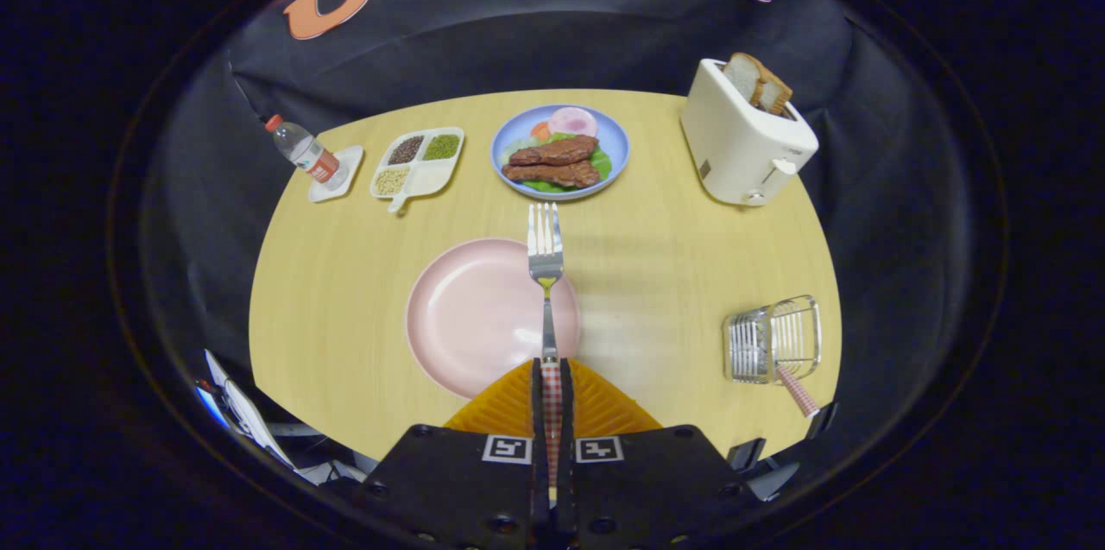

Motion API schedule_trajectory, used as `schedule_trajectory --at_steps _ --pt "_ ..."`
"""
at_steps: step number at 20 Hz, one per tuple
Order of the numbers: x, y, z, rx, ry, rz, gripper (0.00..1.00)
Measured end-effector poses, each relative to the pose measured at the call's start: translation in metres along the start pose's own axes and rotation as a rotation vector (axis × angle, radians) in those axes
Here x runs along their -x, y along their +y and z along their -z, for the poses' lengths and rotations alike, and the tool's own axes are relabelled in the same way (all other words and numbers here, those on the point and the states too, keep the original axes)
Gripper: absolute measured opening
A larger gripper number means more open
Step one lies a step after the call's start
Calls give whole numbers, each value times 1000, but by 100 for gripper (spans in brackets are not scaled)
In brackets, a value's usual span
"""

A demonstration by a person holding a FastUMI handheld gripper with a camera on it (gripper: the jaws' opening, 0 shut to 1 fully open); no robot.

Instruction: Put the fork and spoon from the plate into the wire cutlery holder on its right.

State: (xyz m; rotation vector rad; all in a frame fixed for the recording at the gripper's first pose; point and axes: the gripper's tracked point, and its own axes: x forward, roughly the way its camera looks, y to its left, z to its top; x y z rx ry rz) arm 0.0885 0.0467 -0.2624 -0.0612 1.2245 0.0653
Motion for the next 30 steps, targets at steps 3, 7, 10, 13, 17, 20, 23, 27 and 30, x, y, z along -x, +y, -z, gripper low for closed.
schedule_trajectory --at_steps 3,7,10,13,17,20,23,27,30 --pt "15 -35 -1 -7 -7 21 4" --pt "31 -87 2 -37 -8 50 4" --pt "42 -125 7 -62 0 74 4" --pt "49 -161 19 -58 27 113 4" --pt "51 -197 38 -88 75 131 4" --pt "47 -217 51 -102 128 140 4" --pt "42 -225 62 -103 188 109 4" --pt "34 -230 68 -89 276 65 4" --pt "30 -232 74 -60 367 32 4"
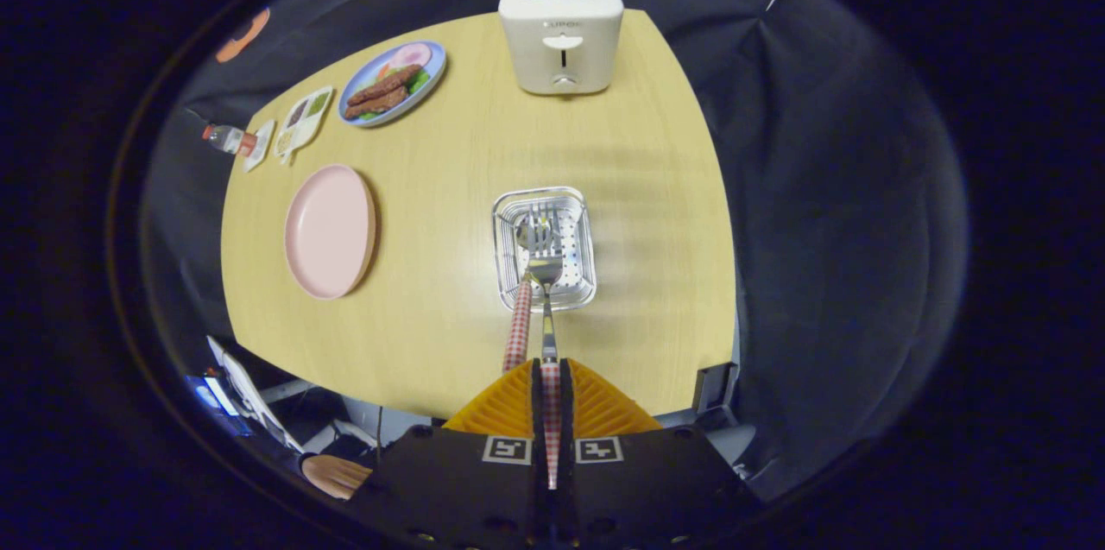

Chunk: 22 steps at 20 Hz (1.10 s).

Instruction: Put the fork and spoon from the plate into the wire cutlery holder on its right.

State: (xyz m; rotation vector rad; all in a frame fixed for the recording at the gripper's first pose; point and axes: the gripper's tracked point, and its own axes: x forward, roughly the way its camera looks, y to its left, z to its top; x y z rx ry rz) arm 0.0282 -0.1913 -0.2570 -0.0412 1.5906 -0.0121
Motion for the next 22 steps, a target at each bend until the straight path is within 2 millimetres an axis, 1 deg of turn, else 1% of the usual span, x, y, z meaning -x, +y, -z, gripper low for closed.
schedule_trajectory --at_steps 6,9,10,14,17,20,22 --pt "-10 -15 -9 96 112 66 4" --pt "-14 -10 -10 137 188 73 4" --pt "-16 -10 -14 145 205 79 4" --pt "-18 -14 -28 176 242 127 4" --pt "-20 -14 -31 208 298 148 3" --pt "-24 -15 -40 234 310 175 4" --pt "-29 -14 -42 251 331 181 3"
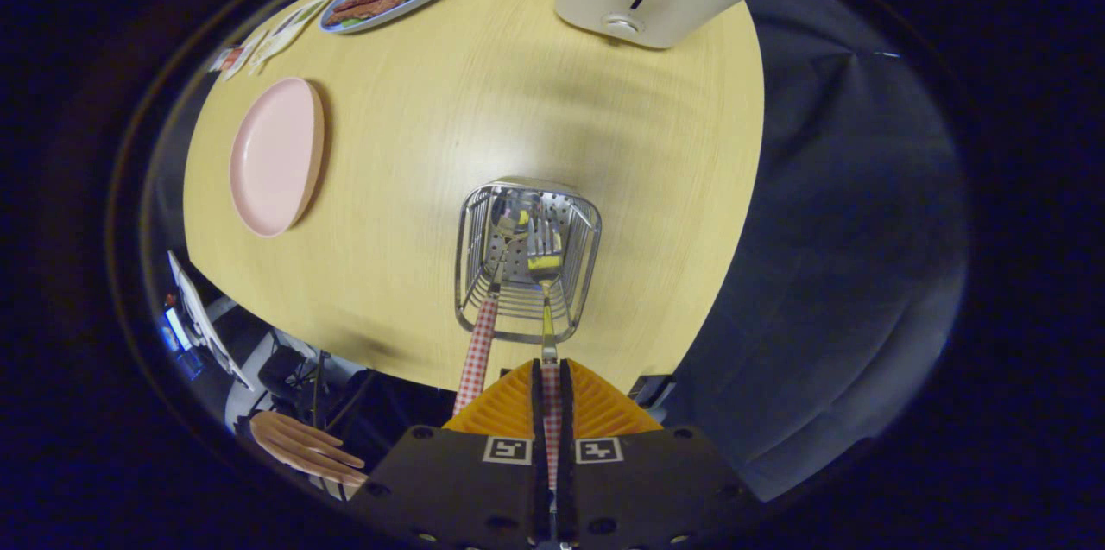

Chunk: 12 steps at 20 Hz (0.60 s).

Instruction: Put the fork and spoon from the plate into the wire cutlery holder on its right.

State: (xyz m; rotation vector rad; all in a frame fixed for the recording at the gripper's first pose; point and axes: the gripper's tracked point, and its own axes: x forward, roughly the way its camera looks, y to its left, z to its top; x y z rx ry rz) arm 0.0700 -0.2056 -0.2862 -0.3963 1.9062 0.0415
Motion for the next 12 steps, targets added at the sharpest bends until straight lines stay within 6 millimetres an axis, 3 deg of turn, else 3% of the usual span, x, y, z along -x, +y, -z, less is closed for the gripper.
schedule_trajectory --at_steps 4,12 --pt "-3 3 -4 28 42 -3 6" --pt "13 5 -30 16 -92 20 11"
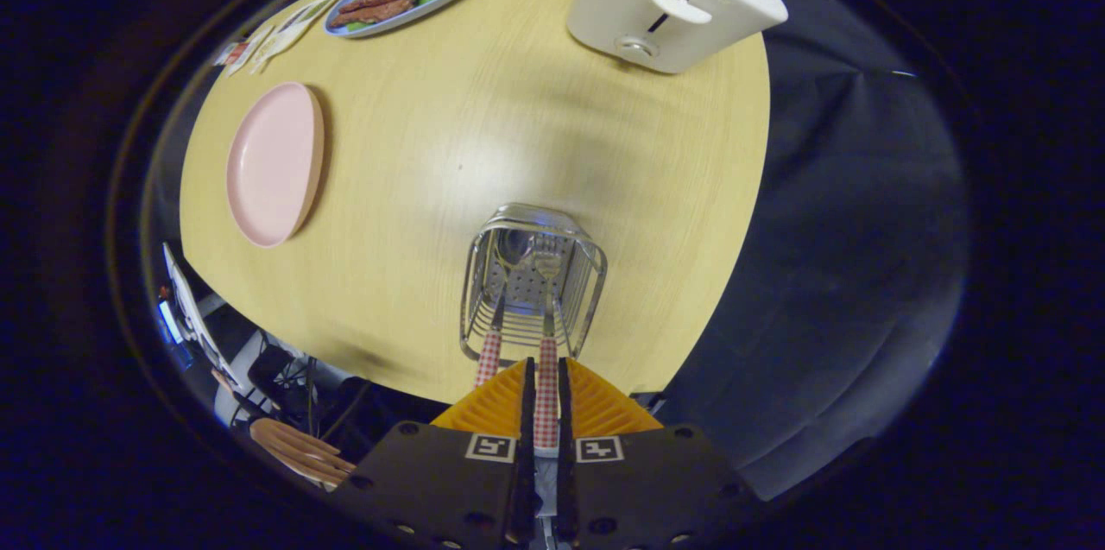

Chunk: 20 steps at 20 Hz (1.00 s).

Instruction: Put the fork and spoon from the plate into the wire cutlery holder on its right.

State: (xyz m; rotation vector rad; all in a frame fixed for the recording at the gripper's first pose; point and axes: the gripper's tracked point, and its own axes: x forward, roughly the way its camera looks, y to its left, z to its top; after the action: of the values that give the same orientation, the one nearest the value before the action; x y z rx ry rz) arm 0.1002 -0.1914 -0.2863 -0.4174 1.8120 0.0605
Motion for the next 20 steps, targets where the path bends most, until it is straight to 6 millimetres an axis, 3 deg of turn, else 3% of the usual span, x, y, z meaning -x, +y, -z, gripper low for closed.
schedule_trajectory --at_steps 5,9,11,17,20 --pt "21 11 -13 -36 -164 4 39" --pt "36 47 -17 -78 -305 -42 83" --pt "44 67 -17 -112 -367 -66 98" --pt "94 113 -28 -229 -674 -11 97" --pt "117 141 -20 -247 -790 3 97"
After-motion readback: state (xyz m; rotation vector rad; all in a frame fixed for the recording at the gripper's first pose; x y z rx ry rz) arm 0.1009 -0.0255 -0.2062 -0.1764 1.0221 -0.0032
